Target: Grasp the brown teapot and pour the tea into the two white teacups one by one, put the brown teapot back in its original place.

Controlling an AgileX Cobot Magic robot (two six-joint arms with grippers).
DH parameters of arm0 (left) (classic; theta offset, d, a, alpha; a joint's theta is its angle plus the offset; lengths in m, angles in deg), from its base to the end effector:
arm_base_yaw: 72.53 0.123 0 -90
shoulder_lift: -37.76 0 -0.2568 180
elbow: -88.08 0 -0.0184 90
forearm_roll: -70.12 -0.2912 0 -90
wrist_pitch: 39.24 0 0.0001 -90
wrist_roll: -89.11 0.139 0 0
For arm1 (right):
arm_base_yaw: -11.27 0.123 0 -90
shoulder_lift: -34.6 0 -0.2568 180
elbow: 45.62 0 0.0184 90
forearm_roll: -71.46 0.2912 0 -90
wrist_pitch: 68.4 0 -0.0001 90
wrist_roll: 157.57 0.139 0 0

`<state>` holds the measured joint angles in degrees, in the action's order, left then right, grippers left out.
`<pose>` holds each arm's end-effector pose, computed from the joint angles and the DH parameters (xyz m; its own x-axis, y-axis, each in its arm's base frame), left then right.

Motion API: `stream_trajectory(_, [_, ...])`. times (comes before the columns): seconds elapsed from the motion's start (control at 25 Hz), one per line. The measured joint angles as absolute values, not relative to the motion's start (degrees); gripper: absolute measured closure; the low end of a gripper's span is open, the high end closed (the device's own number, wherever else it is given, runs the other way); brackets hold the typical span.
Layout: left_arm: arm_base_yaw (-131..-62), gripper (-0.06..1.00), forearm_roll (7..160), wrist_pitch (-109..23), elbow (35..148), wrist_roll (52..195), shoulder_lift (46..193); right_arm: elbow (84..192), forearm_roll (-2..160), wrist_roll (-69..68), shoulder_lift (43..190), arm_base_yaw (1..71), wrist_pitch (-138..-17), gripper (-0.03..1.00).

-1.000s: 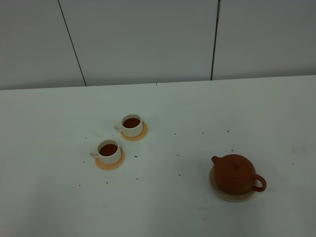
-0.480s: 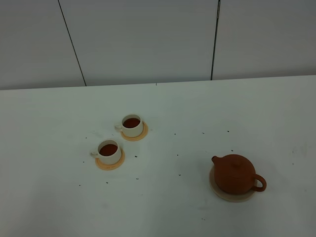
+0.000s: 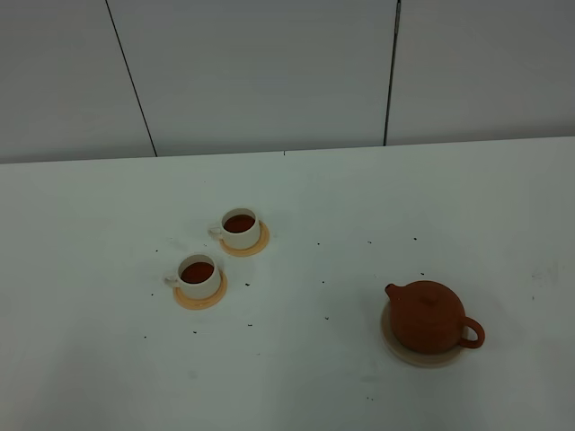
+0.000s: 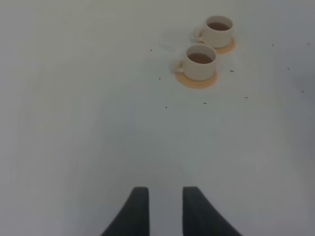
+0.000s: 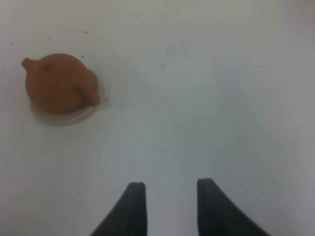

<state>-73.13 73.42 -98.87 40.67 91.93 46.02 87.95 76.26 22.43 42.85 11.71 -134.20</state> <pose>0.1014 -0.0080 0.2800 -0.4255 0.0245 -0.9046 0.0639 0.9979 -0.0030 0.0922 0.0113 0.2730 -0.5083 0.0304 -0.8606 -0.0560 0.9961 0.0683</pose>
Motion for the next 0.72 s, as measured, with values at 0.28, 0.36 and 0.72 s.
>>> stream_trajectory(0.28, [-73.13, 0.7, 73.42, -98.87, 40.67, 91.93, 46.02, 87.95, 76.26, 22.43, 42.85, 11.71, -134.2, 0.72])
stream_trajectory(0.36, [-73.13, 0.7, 73.42, -98.87, 40.67, 91.93, 46.02, 87.95, 76.26, 22.43, 42.85, 11.71, -134.2, 0.72])
stream_trajectory(0.72, [-73.13, 0.7, 73.42, -98.87, 40.67, 91.93, 46.02, 87.95, 76.26, 22.43, 42.85, 11.71, -134.2, 0.72])
